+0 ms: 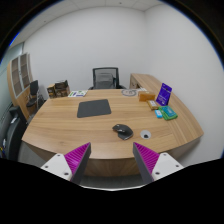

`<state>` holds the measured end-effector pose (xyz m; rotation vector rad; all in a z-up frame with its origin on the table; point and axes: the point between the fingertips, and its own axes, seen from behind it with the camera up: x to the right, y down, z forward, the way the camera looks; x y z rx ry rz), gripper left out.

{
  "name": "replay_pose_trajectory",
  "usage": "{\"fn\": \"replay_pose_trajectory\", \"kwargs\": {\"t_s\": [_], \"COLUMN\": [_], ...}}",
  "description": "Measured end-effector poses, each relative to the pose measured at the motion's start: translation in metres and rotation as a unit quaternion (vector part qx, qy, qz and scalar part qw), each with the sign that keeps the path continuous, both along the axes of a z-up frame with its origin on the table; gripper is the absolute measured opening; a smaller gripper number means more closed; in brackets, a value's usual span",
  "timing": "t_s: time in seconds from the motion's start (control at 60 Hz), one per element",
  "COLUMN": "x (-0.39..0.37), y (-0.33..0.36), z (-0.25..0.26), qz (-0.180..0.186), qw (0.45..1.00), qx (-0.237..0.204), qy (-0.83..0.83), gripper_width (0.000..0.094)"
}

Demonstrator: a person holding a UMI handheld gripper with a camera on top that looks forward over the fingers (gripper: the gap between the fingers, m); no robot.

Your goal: Arrange mouse

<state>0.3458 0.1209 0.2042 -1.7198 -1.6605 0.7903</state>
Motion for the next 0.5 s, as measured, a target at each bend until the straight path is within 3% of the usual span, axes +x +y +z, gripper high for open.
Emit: {"fn": "replay_pose_trajectory", "kwargs": {"t_s": [0.183,0.5], "x": [-0.013,-0.046], "y": [0.019,0.054], "z": [-0.003,-0.05], "qz": [-0.006,-0.005], "qw": [1.0,1.0], "qx": [0.006,0.015], "qy": [0.013,0.012], "gripper_width": [0.0864,0.0864]}}
